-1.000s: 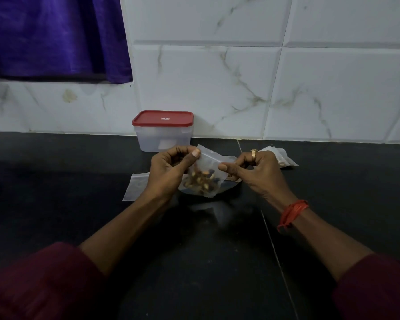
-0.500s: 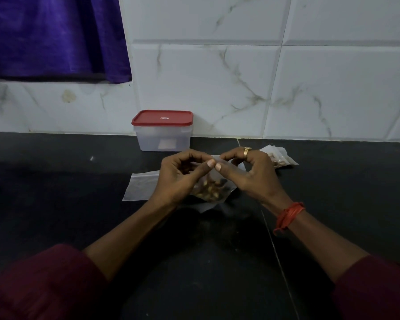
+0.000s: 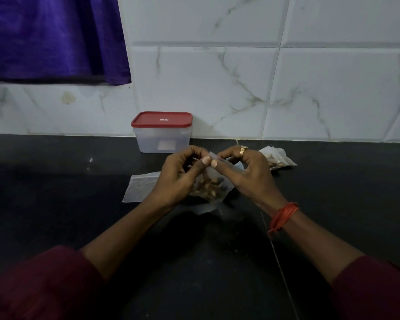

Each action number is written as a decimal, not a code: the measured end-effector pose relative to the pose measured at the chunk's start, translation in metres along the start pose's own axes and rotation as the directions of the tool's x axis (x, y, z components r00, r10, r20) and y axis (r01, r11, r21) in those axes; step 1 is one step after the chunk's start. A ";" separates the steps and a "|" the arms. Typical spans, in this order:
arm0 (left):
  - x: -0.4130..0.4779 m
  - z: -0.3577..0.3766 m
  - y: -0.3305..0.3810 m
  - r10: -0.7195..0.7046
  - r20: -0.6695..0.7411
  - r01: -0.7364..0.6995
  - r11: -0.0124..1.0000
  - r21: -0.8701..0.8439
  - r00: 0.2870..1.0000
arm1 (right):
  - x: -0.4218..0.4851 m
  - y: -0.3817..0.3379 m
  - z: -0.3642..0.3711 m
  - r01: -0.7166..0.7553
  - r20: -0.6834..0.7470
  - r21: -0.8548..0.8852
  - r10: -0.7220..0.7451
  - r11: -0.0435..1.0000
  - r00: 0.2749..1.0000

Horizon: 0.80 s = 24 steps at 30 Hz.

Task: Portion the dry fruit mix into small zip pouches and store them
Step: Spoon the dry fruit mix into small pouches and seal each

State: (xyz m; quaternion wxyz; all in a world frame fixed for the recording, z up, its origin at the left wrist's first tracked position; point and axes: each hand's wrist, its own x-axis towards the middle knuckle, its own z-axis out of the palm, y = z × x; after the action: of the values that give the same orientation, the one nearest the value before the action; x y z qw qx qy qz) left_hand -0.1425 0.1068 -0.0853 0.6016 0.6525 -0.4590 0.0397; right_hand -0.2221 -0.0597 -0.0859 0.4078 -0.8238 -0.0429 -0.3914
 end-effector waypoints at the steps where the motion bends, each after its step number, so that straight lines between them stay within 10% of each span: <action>1: 0.000 -0.001 0.000 0.006 -0.002 -0.006 1.000 0.005 1.000 | 0.000 0.000 0.001 0.006 -0.010 0.004 -0.006 1.000 1.000; 24: 0.002 -0.011 -0.013 -0.084 -0.098 0.075 0.993 -0.091 0.992 | 0.001 0.012 -0.019 -0.105 0.014 0.114 0.104 0.988 0.994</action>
State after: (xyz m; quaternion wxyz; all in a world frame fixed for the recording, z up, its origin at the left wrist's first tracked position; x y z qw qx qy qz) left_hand -0.1280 0.1126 -0.0906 0.6531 0.6407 -0.4027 0.0287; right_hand -0.2282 -0.0818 -0.0858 0.4742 -0.8016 -0.0237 -0.3633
